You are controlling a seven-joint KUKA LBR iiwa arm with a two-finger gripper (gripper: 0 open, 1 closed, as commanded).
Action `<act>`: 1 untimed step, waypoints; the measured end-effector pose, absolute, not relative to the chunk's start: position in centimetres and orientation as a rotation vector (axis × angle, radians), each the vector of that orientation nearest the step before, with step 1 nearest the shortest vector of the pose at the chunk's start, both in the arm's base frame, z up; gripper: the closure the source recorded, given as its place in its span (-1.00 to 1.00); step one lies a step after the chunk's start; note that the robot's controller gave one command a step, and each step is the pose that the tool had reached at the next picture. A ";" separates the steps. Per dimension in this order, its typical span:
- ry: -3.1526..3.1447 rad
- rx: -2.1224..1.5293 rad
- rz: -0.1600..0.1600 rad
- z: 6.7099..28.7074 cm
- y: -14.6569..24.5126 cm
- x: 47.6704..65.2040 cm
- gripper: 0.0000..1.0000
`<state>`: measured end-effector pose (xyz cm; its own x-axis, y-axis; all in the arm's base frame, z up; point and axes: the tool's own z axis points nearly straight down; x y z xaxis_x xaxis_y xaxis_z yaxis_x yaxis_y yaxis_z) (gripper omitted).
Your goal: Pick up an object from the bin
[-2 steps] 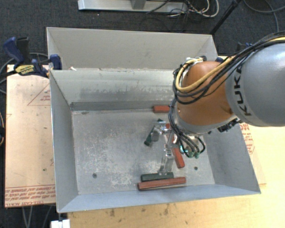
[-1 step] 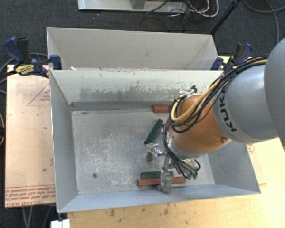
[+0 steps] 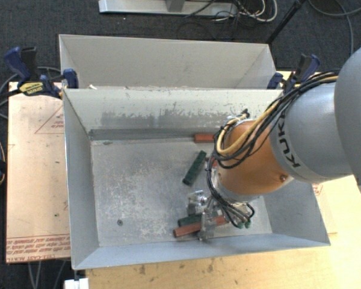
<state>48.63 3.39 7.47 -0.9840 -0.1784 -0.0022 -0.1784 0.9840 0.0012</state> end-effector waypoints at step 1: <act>3.119 -0.270 -0.001 20.8 1.0 49.8 1.00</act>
Offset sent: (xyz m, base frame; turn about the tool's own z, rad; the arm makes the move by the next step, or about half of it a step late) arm 0.0093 -0.0234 0.1290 0.0031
